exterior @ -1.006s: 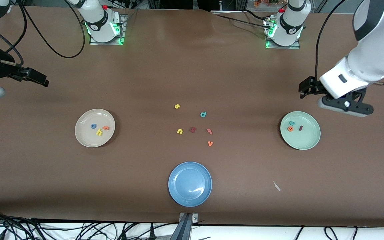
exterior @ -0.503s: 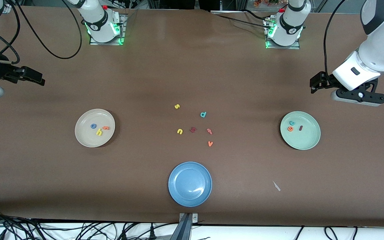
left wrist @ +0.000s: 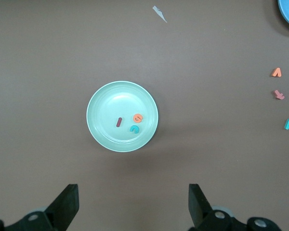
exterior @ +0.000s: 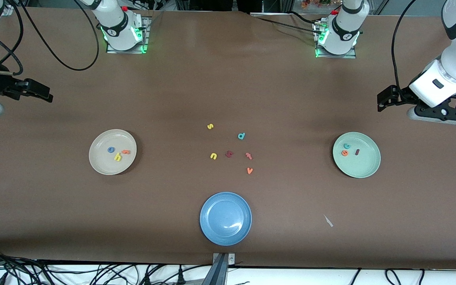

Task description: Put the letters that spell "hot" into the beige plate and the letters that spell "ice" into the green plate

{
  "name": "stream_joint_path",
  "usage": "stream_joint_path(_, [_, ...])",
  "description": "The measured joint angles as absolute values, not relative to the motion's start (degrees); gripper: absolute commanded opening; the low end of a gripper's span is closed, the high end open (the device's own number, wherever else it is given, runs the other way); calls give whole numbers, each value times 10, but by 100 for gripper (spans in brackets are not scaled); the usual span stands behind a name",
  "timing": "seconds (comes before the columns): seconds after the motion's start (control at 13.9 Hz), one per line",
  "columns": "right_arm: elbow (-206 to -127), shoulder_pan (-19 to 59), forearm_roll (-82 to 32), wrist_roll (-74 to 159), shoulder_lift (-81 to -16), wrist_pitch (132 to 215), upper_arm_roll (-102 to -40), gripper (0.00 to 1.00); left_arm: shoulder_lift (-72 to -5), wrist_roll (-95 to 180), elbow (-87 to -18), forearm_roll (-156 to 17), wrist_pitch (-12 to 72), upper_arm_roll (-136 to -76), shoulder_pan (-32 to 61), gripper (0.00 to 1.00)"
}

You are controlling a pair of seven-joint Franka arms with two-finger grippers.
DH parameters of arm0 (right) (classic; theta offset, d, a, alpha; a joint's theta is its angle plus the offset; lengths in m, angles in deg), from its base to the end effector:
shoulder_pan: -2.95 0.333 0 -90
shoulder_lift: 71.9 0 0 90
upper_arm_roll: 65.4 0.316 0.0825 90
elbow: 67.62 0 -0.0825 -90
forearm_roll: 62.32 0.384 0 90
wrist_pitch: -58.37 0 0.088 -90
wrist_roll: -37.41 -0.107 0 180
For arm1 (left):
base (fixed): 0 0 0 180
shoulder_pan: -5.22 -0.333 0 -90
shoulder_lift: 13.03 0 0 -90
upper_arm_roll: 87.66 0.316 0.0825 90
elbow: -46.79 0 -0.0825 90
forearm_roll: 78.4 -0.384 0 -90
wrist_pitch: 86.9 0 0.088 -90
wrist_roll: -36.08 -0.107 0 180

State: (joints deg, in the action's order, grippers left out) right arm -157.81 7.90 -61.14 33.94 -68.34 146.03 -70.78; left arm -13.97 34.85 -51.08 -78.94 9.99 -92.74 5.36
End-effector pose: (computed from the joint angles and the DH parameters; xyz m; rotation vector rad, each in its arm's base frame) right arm 0.5666 -0.0004 0.5849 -3.1234 0.1069 0.1664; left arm 0.5619 -0.0501 0.5605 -3.1270 0.1782 0.0519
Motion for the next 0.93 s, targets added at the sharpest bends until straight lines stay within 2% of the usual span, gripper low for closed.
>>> stream_joint_path(0.93, [-1567, 78, -611, 327, -673, 1456, -710, 100, -140, 351, -503, -789, 92, -929, 54, 100])
